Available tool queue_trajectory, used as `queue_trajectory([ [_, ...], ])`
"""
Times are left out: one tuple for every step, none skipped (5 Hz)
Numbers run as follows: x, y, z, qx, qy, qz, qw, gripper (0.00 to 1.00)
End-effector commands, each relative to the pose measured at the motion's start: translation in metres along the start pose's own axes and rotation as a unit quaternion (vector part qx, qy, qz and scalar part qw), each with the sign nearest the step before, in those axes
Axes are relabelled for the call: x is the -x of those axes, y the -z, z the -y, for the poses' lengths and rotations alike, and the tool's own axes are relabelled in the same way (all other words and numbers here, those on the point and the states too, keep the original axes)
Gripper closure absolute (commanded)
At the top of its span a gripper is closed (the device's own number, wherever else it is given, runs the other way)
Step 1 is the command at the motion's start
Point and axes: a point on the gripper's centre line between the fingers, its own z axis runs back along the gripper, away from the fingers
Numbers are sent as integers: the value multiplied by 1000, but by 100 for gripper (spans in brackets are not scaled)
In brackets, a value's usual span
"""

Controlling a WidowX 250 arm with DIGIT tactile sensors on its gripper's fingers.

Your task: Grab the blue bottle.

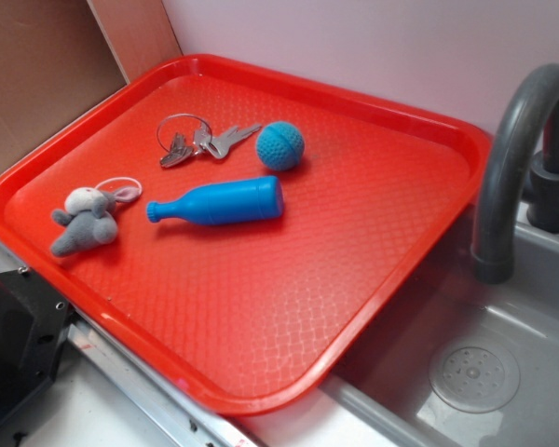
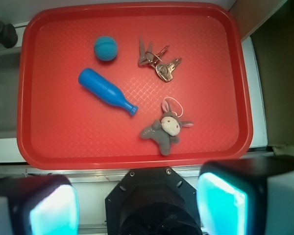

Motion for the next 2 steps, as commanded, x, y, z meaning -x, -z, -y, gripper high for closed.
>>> queue_trajectory([
  [0,0,0,0,0,0,1000,0],
  [-14,13,-3,11,40,18,999,0],
])
